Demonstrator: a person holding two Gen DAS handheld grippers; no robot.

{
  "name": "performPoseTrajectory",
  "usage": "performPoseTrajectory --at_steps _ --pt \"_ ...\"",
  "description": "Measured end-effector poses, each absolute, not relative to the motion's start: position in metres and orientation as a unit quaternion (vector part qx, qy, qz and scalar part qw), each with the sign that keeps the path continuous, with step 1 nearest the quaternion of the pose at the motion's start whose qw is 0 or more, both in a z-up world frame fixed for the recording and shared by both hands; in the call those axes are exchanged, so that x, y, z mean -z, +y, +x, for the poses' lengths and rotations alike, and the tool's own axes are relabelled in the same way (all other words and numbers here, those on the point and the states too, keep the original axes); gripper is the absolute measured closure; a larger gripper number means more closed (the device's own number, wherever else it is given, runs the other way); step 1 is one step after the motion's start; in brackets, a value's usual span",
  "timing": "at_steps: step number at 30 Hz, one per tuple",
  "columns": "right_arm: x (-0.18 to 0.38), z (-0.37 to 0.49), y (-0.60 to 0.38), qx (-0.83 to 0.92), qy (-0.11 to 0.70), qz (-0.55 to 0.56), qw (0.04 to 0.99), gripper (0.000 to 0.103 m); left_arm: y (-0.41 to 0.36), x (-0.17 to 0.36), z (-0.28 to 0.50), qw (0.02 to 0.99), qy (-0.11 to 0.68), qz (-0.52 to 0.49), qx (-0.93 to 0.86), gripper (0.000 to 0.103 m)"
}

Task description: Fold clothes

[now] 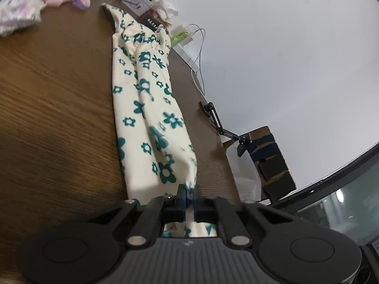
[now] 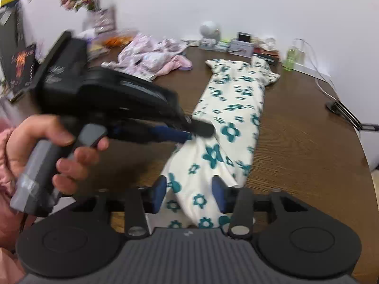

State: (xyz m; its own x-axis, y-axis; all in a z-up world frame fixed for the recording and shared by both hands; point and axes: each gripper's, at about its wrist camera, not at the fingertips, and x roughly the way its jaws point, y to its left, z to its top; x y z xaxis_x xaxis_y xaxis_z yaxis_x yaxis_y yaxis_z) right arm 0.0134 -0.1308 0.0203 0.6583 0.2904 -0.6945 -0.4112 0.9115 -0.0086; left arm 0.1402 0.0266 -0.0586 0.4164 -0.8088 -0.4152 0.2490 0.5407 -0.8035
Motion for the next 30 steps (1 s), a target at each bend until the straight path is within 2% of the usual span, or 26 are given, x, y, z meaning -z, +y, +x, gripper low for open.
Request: performPoseTrajectory --at_steps 1,8,12,14,16,17,18,20,22,25,28,29,30 --pt "-0.02 0.013 -0.127 -0.199 0.366 -0.09 0.905 0.098 0.028 0.061 0.139 0.773 0.415 -0.336 0.343 0.1" --pt "-0.014 0.009 -0.109 -0.208 0.366 -0.132 0.897 0.098 0.033 0.063 0.135 0.784 0.41 -0.322 0.337 0.1" --pt "-0.006 0.01 -0.108 -0.209 0.375 -0.139 0.893 0.096 0.032 0.064 0.134 0.788 0.415 -0.311 0.331 0.099" --pt "-0.005 0.008 -0.11 -0.21 0.376 -0.138 0.892 0.09 0.033 0.065 0.133 0.79 0.414 -0.306 0.332 0.097" --pt "-0.009 0.006 -0.112 -0.211 0.369 -0.133 0.895 0.079 0.037 0.059 0.128 0.801 0.407 -0.29 0.331 0.09" --pt "-0.013 0.003 -0.115 -0.209 0.362 -0.132 0.899 0.069 0.039 0.054 0.123 0.813 0.399 -0.273 0.325 0.077" --pt "-0.017 0.0 -0.117 -0.206 0.355 -0.132 0.902 0.065 0.041 0.046 0.116 0.831 0.385 -0.246 0.318 0.059" --pt "-0.025 0.003 -0.126 -0.193 0.346 -0.112 0.911 0.061 0.042 0.032 0.1 0.87 0.358 -0.179 0.289 0.04" --pt "-0.032 0.01 -0.136 -0.181 0.341 -0.086 0.919 0.061 0.038 0.025 0.086 0.893 0.342 -0.128 0.265 0.039" --pt "-0.035 0.027 -0.152 -0.168 0.343 -0.029 0.924 0.061 0.037 0.022 0.072 0.9 0.344 -0.12 0.239 0.04" --pt "-0.031 0.029 -0.153 -0.17 0.342 -0.024 0.924 0.061 0.038 0.008 0.055 0.918 0.311 -0.104 0.223 0.041" --pt "-0.028 0.029 -0.151 -0.173 0.345 -0.026 0.922 0.061 0.036 0.003 0.05 0.924 0.296 -0.09 0.224 0.044" --pt "-0.025 0.028 -0.149 -0.176 0.347 -0.028 0.921 0.061 0.031 -0.003 0.047 0.928 0.283 -0.075 0.23 0.055"
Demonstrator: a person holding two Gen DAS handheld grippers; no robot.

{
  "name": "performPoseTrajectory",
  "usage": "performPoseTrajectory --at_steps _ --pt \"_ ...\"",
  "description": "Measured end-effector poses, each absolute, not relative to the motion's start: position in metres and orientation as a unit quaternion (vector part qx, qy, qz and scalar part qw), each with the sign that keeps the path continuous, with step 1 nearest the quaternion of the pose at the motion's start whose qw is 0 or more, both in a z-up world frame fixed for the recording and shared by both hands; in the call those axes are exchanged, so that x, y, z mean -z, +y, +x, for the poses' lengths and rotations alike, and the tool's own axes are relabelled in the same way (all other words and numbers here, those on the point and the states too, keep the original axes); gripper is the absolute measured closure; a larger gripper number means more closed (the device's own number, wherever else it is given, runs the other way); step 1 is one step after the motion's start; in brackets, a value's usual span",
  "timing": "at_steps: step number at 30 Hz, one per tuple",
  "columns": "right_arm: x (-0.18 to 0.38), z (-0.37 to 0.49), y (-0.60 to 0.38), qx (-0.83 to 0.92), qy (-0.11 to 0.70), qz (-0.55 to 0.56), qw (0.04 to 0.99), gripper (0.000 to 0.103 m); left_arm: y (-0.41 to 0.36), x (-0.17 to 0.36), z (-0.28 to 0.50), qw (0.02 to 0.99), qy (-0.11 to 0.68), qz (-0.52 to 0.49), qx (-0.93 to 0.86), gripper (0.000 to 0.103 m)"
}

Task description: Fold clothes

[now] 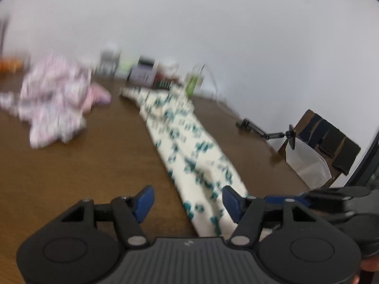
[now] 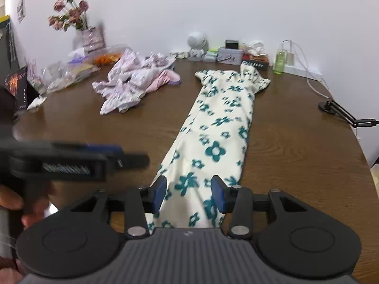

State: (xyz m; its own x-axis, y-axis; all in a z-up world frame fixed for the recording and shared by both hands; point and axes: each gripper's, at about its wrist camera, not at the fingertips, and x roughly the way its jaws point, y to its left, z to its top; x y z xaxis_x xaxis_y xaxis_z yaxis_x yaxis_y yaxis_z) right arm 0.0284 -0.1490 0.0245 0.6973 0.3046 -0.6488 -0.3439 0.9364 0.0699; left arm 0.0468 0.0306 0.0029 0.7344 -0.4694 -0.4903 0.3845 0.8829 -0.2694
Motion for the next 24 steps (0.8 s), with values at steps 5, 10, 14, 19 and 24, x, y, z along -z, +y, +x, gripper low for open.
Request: performPoseTrajectory --at_steps 5,10,14,19,24 --pt "-0.01 0.027 -0.142 -0.179 0.349 -0.028 0.919 0.065 -0.006 -0.012 0.052 0.92 0.28 -0.01 0.276 0.076" --pt "-0.002 0.024 -0.143 -0.18 0.347 -0.022 0.92 0.065 -0.027 -0.002 0.057 0.911 0.301 0.025 0.282 0.077" --pt "-0.005 0.019 -0.151 -0.182 0.339 -0.018 0.923 0.064 -0.028 0.004 0.061 0.91 0.313 0.036 0.269 0.077" --pt "-0.008 0.017 -0.156 -0.179 0.331 -0.026 0.926 0.062 -0.026 0.009 0.064 0.907 0.318 0.054 0.269 0.078" --pt "-0.008 0.016 -0.162 -0.182 0.331 -0.026 0.926 0.061 -0.03 0.019 0.069 0.901 0.333 0.067 0.268 0.078"
